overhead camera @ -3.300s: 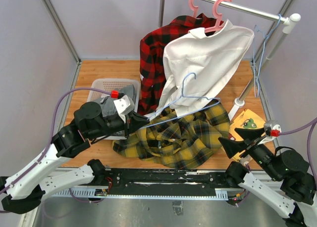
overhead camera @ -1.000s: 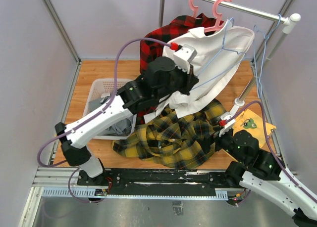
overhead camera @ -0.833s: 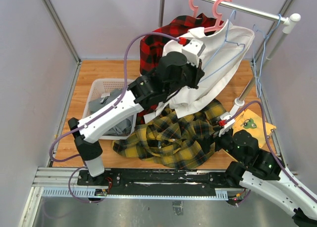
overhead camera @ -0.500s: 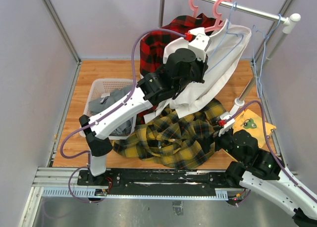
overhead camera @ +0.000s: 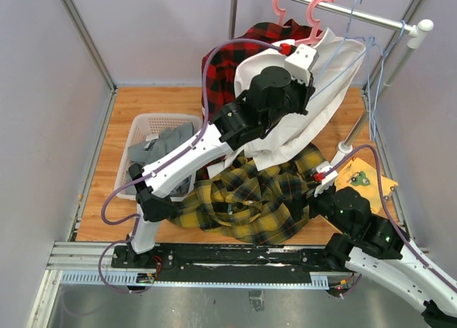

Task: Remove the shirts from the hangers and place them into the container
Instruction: Place the hanger at the clothesline, then pick up the shirt from the center of the board, then place the shirt in the bin.

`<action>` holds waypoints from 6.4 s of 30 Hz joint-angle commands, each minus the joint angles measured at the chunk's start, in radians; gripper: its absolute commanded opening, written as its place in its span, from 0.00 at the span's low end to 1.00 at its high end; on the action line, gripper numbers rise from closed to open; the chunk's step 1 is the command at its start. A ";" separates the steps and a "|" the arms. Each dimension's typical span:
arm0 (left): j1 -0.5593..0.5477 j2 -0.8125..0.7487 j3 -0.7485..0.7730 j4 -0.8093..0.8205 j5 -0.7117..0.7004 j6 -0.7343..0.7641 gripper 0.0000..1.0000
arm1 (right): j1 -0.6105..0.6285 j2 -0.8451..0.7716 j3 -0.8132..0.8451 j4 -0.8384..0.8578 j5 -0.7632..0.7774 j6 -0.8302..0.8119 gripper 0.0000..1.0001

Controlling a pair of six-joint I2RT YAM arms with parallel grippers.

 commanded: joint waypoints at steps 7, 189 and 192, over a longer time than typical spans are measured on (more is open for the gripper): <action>-0.012 0.138 0.076 0.108 0.024 0.008 0.01 | -0.008 0.024 -0.013 0.021 0.020 0.013 0.98; 1.004 -0.948 -1.300 -0.046 0.319 -0.293 0.89 | -0.009 -0.183 -0.059 0.150 0.244 -0.045 0.98; 1.010 -0.910 -1.179 -0.096 0.294 -0.243 0.96 | -0.009 -0.181 -0.061 0.152 0.243 -0.048 0.98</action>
